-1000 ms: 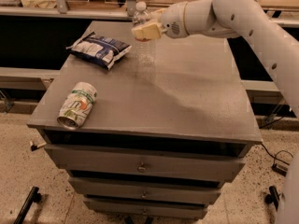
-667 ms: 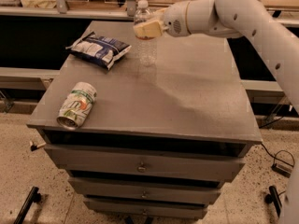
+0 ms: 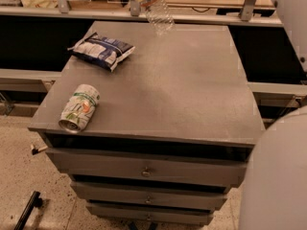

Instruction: Knock water bottle over

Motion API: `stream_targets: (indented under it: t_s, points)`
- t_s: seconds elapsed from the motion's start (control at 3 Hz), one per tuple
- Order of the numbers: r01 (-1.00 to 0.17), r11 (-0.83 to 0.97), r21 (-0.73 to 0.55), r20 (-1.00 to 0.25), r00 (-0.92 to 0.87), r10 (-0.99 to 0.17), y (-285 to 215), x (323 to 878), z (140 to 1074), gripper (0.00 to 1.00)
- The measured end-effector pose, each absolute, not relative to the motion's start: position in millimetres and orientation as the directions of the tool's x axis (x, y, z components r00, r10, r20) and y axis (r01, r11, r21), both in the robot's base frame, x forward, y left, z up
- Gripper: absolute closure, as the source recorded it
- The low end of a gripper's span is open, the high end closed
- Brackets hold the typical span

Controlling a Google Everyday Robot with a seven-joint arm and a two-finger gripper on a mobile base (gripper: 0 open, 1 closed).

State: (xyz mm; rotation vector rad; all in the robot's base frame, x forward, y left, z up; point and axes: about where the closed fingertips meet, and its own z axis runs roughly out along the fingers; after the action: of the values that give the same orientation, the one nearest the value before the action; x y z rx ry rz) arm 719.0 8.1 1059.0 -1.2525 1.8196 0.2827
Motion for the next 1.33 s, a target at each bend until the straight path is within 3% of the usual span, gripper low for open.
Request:
stream_targets:
  t_s: [0.33,1.0,1.33]
  points:
    - [-0.832,0.453,-0.32,-0.639,-0.164,-0.751,-7.4,716.0,1063.6,1.0]
    - [-0.855,0.434,-0.284,-0.593,-0.199,-0.78,-14.7,705.2,1049.9,1.0]
    - [-0.899,0.343,-0.273,-0.515,-0.164,-0.841,-8.4,690.9,1033.3,1.0]
